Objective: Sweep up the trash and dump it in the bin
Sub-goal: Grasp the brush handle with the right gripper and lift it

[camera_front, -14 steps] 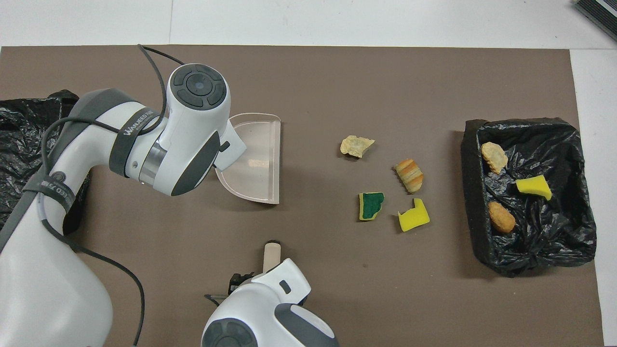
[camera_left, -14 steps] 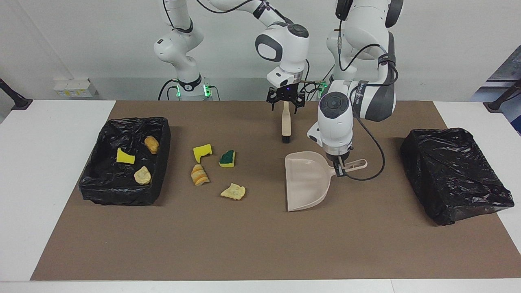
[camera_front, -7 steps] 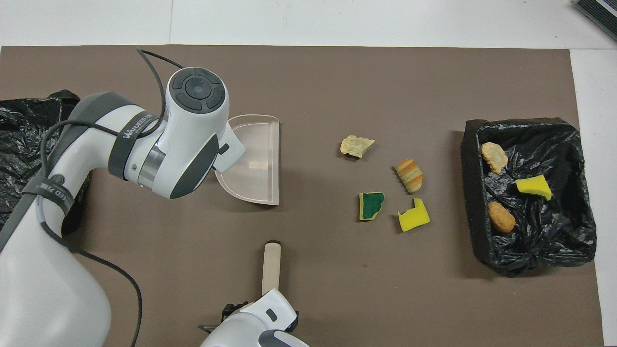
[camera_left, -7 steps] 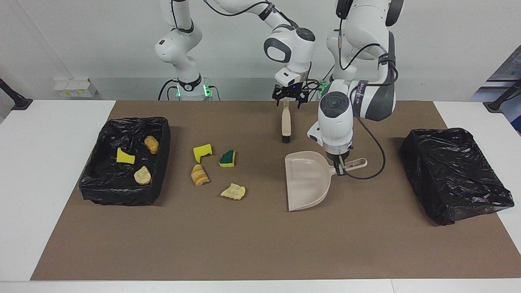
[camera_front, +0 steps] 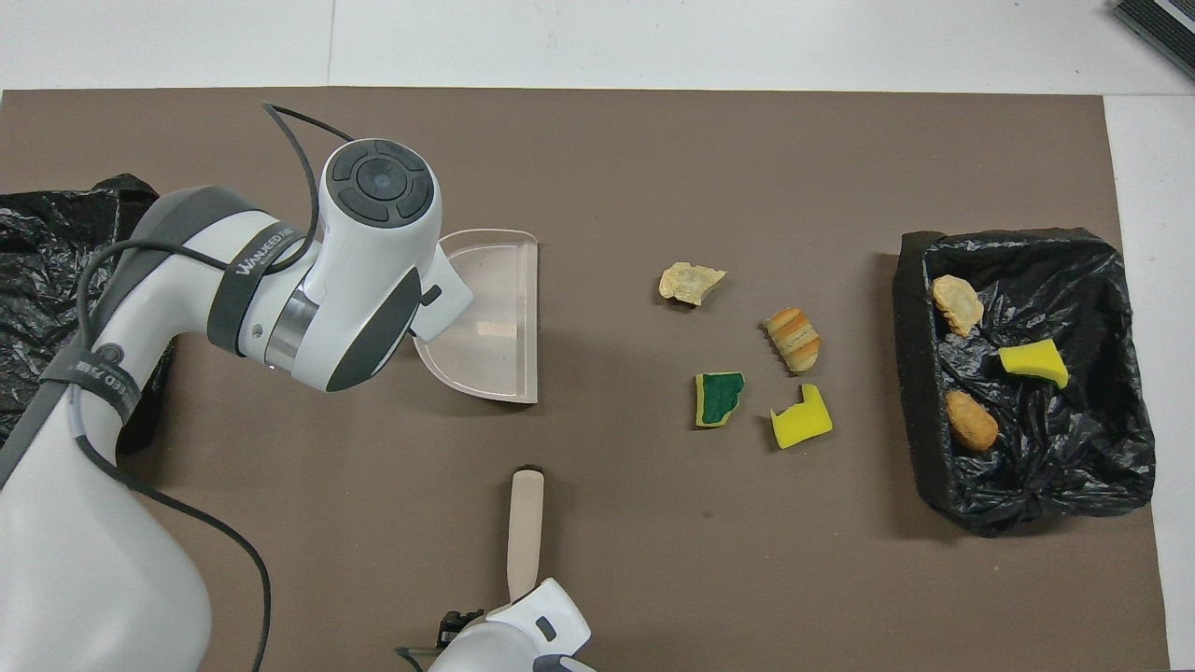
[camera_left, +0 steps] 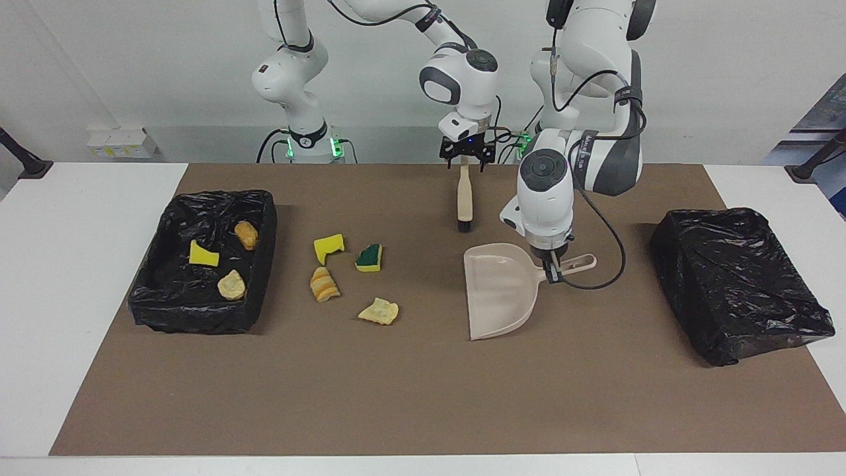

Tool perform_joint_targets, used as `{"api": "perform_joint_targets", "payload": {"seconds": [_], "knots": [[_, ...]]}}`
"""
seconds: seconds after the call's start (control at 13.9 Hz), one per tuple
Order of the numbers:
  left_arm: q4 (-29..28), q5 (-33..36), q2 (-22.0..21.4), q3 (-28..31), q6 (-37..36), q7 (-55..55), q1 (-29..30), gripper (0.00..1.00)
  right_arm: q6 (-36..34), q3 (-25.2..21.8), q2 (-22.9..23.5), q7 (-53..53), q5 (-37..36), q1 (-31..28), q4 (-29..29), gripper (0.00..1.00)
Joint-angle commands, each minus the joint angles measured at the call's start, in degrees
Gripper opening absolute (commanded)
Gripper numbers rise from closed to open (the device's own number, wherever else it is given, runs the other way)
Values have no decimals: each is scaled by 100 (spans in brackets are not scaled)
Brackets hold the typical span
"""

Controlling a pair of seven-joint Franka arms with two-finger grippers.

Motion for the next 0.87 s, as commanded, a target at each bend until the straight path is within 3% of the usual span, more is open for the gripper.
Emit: {"api": "perform_joint_targets", "payload": {"seconds": [0.0,0.58,0.72,0.79], "knots": [[-268,130,-228,27,162,-104,-31,0,-77,1,-175,-330,484,-11,-165,79],[-268,130,-220,27,259,-113,-31,0,-279,-8,-219,-814,995,-20,-253,61],[-268,130,-220,19,320,-130,-22,0,-376,-8,-228,-972,1004,-20,-253,41],[-268,130,-220,27,320,-235,-22,0,-403,-8,-228,-981,1004,-20,-227,23]]}}
